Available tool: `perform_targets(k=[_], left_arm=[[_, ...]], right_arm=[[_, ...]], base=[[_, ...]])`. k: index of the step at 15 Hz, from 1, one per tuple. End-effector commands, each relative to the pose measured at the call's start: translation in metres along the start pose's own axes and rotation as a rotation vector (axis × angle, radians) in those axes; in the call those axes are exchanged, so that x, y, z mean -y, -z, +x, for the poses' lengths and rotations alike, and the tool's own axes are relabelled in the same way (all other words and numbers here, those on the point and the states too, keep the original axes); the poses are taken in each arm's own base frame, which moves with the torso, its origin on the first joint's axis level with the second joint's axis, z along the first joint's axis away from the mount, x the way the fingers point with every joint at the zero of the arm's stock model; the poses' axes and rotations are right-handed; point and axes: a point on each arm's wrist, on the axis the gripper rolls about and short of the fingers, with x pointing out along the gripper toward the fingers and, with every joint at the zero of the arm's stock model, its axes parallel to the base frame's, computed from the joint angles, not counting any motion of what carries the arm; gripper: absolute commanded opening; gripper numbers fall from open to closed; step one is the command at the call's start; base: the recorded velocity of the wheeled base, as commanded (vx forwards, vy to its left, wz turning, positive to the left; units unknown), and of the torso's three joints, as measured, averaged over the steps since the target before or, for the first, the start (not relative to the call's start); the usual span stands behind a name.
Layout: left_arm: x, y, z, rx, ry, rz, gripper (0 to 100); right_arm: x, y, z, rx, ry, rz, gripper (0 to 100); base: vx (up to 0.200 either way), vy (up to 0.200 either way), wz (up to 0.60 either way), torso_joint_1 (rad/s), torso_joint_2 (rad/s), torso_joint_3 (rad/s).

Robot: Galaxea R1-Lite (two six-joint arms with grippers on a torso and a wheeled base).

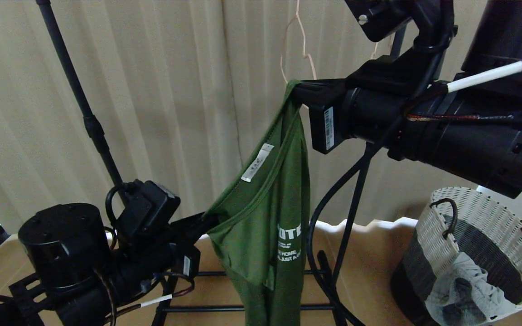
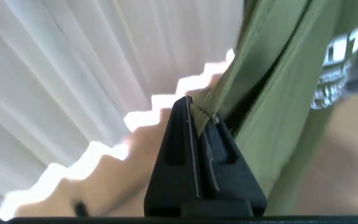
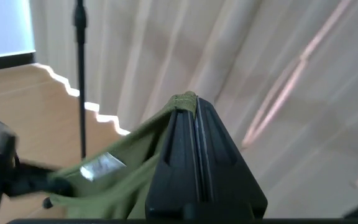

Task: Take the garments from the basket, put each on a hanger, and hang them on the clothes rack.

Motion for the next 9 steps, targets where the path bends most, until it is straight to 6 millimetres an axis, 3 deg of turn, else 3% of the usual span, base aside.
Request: perform_targets(k=[1, 4, 5, 6, 9], left_arm=[[-0.015, -0.022, 0.007, 0.08, -0.1, 0.036, 0], [-0.044, -0.088, 0.026, 0.152, -0.274, 0.042, 0], [-0.044, -0.088, 0.026, 0.152, -0.274, 0.042, 0], [-0.049, -0.12, 0.02, 0.125, -0.262, 0.032, 0], [-0.051, -0.156, 0.022, 0.11, -0.227, 0.001, 0]], right_arm=[[0.005, 0.001, -0.006, -0.004, 0.013, -0.001, 0], [0.013, 0.005, -0.028, -0.015, 0.025, -0.003, 0], [0.013, 0.005, -0.028, -0.015, 0.025, -0.003, 0], [0.023, 0.008, -0.037, -0.024, 0.054, -0.003, 0], [0.04, 0.012, -0.042, -0.034, 0.109, -0.002, 0]], base=[[0.0, 0.0, 0.0, 0.0, 0.0, 0.0], [0.0, 0.0, 0.0, 0.0, 0.0, 0.0], [0.0, 0.0, 0.0, 0.0, 0.0, 0.0], [0.0, 0.0, 0.0, 0.0, 0.0, 0.0], [0.0, 0.0, 0.0, 0.0, 0.0, 0.0]])
